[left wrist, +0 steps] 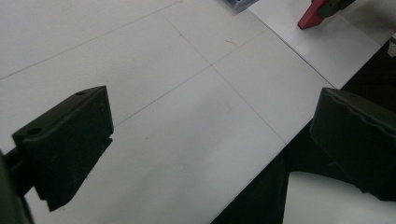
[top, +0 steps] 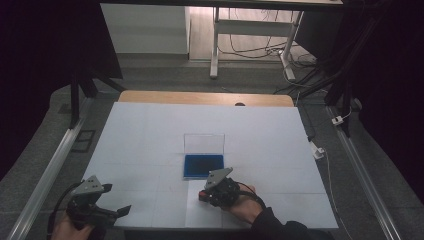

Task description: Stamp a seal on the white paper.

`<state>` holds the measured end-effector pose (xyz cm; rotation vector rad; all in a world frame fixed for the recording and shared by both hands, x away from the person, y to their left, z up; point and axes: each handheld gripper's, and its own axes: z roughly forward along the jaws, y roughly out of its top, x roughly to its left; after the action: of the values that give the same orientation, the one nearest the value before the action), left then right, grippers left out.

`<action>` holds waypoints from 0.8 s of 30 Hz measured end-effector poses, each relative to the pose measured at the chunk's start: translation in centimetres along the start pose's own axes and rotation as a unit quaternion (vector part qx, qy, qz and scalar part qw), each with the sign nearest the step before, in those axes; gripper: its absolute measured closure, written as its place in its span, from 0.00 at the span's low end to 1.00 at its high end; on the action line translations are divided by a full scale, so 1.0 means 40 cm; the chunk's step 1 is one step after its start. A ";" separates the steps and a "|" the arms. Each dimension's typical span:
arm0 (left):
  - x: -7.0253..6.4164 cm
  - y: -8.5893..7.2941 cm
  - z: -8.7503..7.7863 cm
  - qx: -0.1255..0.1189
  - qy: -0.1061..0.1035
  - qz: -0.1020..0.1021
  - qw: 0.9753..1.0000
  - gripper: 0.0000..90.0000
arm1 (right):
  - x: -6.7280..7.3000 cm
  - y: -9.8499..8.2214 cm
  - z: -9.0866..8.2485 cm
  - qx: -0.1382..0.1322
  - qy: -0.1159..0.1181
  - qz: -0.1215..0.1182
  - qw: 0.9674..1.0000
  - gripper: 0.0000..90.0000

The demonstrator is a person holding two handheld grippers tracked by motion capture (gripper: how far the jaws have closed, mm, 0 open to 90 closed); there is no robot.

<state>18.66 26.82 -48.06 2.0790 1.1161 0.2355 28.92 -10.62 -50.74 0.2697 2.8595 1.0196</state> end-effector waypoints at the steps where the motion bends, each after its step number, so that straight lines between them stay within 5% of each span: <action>1: 0.000 0.000 0.000 0.000 0.000 0.000 1.000 0.00 | 0.000 -0.002 0.001 -0.004 0.001 0.003 1.000 0.89; 14: 0.000 0.001 0.002 0.003 -0.001 0.001 1.000 0.00 | 0.013 0.003 0.002 0.006 -0.014 0.010 1.000 0.90; 19: 0.000 0.001 0.002 0.002 -0.001 0.000 1.000 0.00 | -0.012 -0.004 0.001 -0.002 0.010 0.043 0.999 0.90; 24: 0.000 0.001 0.002 0.004 -0.001 0.000 1.000 0.00 | 0.007 0.001 0.002 0.003 -0.011 0.022 1.000 0.90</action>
<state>18.74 26.76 -48.08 2.0856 1.1166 0.2299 28.66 -10.46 -50.79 0.3425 2.8492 1.0103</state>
